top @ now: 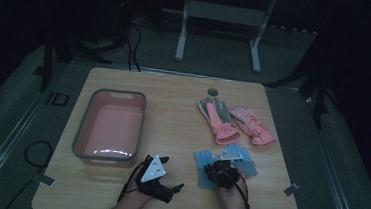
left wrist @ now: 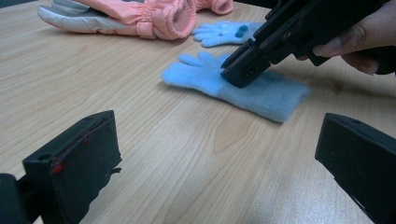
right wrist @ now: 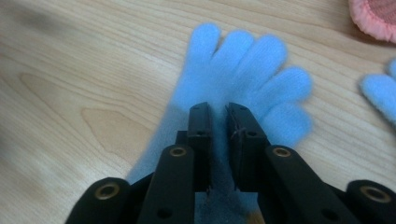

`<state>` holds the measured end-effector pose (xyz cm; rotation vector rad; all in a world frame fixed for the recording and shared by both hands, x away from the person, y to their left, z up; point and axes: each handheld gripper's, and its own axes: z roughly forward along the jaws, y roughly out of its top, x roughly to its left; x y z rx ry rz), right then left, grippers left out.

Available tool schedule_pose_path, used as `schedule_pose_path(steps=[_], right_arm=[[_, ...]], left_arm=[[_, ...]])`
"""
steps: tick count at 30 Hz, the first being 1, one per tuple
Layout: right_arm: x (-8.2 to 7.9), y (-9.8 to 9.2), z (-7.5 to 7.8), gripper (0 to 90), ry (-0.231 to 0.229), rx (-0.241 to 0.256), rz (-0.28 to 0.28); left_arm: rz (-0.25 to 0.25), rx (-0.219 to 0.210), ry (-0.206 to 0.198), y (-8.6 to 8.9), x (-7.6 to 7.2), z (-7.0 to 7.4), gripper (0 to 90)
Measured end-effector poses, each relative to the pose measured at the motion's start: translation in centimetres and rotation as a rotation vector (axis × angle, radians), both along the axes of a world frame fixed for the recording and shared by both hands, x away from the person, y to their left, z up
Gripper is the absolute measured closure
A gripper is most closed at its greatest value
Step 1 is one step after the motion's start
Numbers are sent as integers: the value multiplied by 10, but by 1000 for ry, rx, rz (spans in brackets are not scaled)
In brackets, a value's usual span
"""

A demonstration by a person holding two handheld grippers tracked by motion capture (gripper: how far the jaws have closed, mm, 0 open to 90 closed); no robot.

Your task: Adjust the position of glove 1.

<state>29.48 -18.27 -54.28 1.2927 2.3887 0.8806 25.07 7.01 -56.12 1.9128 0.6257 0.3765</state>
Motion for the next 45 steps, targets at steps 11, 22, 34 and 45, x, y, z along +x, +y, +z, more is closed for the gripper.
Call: schedule_pose_path(steps=[11, 22, 34, 45], right_arm=[[6, -9, 7, 636, -37, 8, 124], [32, -82, 46, 683, -113, 32, 232], [58, -131, 24, 660, -53, 21, 275], [57, -133, -2, 664, -55, 17, 260]], left_arm=[[0, 0, 1, 0, 0, 0, 0], [-1, 1, 6, 0, 1, 0, 0], [0, 0, 5, 0, 1, 0, 0], [1, -1, 7, 0, 1, 0, 0]])
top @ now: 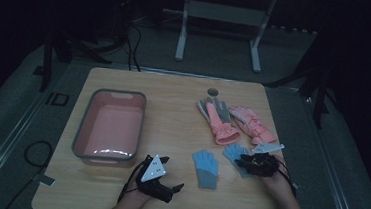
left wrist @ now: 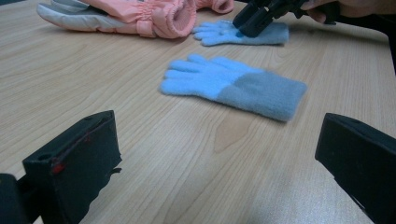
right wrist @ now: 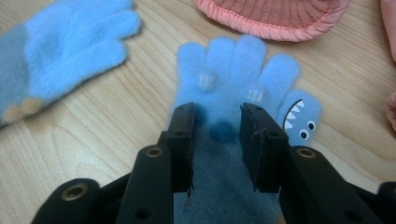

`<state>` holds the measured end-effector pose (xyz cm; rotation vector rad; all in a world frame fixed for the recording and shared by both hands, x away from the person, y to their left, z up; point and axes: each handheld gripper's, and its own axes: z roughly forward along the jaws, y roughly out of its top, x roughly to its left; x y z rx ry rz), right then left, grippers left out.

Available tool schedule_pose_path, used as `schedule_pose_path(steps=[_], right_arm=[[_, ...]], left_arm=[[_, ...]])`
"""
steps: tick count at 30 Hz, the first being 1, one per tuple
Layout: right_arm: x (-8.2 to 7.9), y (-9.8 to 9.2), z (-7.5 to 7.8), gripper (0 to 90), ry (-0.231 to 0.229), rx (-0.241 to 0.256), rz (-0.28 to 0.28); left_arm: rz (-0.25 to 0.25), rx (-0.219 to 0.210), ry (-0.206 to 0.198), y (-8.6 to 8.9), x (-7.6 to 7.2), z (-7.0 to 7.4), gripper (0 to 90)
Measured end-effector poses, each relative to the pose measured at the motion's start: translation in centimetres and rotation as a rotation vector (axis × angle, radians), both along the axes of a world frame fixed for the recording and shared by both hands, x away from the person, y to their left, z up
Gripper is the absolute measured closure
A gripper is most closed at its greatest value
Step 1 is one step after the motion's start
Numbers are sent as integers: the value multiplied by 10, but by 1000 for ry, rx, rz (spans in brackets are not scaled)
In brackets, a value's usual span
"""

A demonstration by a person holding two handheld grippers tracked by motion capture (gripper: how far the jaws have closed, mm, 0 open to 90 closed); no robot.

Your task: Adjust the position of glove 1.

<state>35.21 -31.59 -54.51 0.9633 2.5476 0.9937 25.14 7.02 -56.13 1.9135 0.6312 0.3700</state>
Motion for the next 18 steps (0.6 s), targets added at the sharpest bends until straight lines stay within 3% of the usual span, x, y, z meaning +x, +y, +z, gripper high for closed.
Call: schedule_pose_path(steps=[6, 10, 13, 15, 18], right_arm=[[-5, 1, -1, 829, -1, 17, -52], [-11, 8, 0, 853, -2, 1, -117], [-16, 10, 3, 863, 11, 18, -183], [-23, 13, 10, 865, -1, 13, -224], [-33, 15, 27, 866, -1, 60, -291]], left_arm=[[2, 1, 1, 0, 0, 0, 0], [3, 2, 1, 0, 0, 0, 0], [3, 1, 0, 0, 0, 0, 0], [2, 3, -2, 0, 0, 0, 0], [4, 2, 0, 0, 0, 0, 0]])
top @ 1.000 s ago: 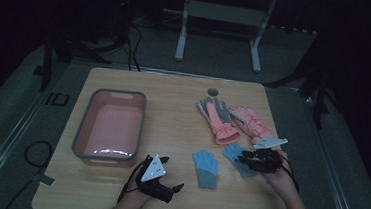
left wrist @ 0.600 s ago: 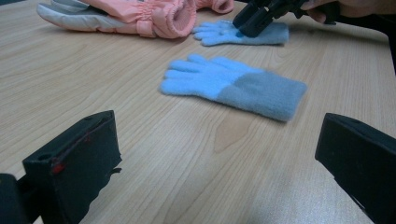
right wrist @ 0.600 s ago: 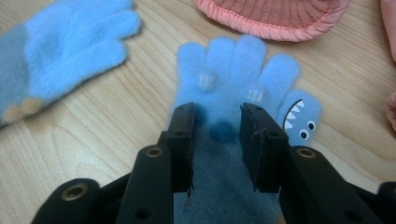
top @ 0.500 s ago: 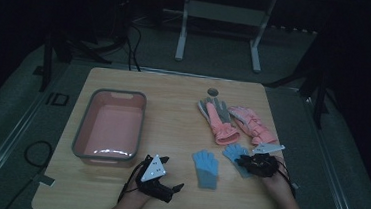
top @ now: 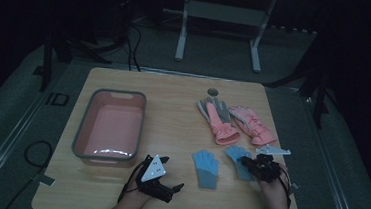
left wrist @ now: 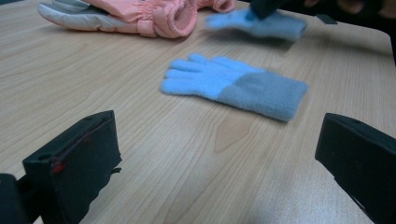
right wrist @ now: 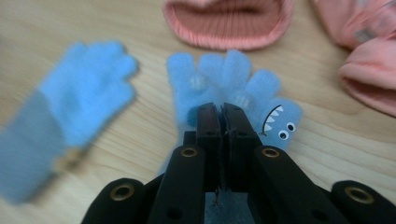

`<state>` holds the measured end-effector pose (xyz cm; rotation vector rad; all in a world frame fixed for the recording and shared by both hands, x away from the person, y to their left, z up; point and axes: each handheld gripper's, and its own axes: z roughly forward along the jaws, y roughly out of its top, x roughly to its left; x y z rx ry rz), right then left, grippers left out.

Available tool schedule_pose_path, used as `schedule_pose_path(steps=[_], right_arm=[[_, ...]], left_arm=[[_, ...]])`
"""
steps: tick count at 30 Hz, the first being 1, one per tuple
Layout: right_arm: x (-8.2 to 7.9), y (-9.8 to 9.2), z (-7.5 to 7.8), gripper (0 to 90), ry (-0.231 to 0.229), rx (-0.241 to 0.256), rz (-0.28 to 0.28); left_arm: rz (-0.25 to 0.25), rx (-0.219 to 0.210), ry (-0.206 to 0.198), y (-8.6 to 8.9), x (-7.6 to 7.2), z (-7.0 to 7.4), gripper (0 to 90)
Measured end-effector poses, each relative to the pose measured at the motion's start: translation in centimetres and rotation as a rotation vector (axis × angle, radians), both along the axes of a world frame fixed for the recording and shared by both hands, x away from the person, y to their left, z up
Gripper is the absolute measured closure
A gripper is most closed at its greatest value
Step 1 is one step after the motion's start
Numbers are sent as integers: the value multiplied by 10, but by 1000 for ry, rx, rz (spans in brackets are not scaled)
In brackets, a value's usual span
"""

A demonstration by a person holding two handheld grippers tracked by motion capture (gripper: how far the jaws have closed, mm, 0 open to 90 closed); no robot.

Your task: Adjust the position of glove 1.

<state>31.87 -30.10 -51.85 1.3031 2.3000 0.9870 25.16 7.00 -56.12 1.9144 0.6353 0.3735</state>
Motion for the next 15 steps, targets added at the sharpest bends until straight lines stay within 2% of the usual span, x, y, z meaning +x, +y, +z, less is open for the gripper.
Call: schedule_pose_path(steps=[6, 8, 10, 15], right_arm=[[-22, 7, 30, 867, -38, 3, -97], [-29, 9, 38, 867, -53, -15, -133], [-36, 10, 43, 867, -70, -29, -168], [-47, 11, 47, 868, -58, -11, -226]], left_arm=[[5, -1, -3, 0, 0, 0, 0], [5, 1, -4, 0, -1, 0, 0], [5, 2, -5, 0, -1, 0, 0], [5, 1, -2, 0, 0, 0, 0]])
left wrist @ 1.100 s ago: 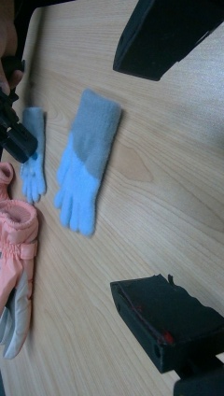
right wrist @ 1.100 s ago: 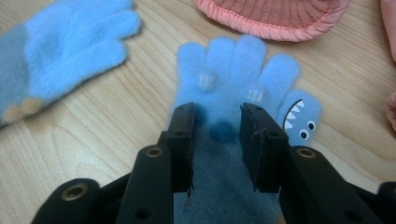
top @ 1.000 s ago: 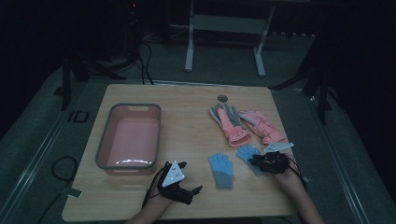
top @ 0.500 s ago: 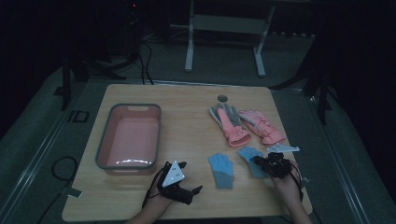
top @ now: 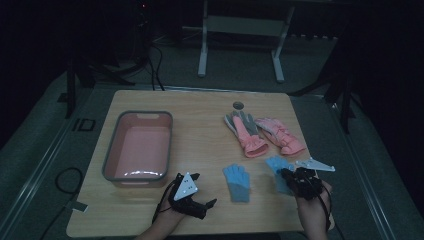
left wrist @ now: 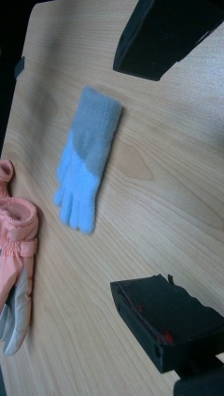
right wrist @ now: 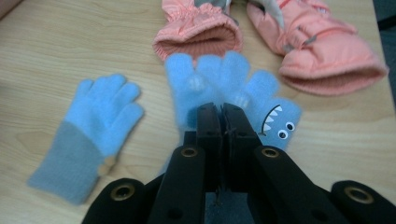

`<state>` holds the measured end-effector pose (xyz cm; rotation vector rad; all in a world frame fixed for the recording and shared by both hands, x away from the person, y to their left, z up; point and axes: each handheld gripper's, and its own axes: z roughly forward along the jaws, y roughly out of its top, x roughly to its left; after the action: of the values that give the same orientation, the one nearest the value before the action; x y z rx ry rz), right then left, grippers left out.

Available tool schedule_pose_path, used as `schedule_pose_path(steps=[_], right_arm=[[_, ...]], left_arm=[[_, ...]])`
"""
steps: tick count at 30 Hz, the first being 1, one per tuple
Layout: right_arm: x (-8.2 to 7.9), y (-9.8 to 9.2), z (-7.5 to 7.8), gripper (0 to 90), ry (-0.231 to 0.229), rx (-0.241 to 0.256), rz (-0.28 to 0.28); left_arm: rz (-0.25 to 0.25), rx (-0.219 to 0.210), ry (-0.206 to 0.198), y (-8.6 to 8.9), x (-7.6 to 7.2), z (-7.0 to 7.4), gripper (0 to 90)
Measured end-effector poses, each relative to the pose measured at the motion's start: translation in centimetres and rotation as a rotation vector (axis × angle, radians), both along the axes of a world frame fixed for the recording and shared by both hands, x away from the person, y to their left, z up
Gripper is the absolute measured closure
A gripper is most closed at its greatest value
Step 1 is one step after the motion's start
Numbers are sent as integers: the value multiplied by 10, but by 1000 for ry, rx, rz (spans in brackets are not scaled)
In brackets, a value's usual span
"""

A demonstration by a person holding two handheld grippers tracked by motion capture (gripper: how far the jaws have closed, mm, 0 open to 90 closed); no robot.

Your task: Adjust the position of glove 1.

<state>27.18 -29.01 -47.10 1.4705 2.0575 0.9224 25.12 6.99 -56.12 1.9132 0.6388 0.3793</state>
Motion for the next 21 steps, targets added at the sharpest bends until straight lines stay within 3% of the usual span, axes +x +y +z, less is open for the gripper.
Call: schedule_pose_path(steps=[4, 9, 21], right_arm=[[-4, 1, -3, 867, 5, 10, -12], [-9, 3, -28, 866, 55, -14, -14], [9, -2, -68, 820, 131, -62, -15]], left_arm=[[0, -2, 0, 0, 0, 0, 0], [-3, 3, -4, 0, -1, 0, 0], [-6, 3, -3, 0, 0, 0, 0]])
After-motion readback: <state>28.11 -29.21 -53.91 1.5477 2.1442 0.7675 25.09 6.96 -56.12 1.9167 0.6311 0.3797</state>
